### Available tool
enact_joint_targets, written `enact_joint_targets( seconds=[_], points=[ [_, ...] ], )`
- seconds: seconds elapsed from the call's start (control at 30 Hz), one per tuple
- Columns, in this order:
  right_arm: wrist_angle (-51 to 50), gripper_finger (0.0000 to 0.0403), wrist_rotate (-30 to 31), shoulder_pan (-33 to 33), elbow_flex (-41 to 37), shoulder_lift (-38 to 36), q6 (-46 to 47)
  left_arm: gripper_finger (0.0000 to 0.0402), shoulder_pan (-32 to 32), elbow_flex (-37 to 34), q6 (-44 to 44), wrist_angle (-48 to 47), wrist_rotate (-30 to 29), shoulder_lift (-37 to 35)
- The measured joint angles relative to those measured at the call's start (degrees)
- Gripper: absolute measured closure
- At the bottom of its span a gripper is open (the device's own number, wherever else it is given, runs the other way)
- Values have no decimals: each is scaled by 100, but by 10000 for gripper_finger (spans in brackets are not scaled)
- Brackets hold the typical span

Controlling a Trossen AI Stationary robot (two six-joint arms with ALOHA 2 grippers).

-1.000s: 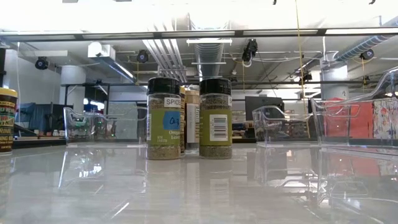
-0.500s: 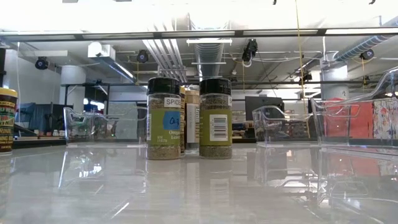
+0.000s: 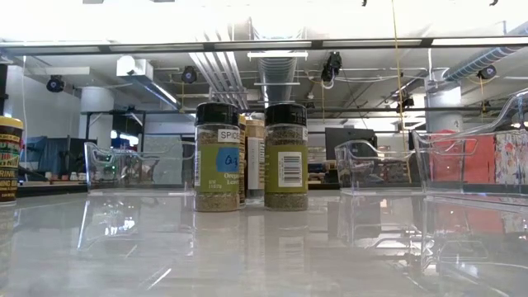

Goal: Sort spices by type
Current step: Put the green seasoning bottle into the bottom transparent bin

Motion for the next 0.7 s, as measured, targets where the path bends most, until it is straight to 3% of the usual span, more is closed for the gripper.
enact_joint_targets(
  seconds=[0.2, 0.7],
  points=[
    [0, 183, -1, 0, 0, 0, 0, 141, 21, -338, -48, -16, 609, -2],
    [-4, 183, -1, 0, 0, 0, -72, 141, 21, -351, -125, -23, 750, -2]
  ],
)
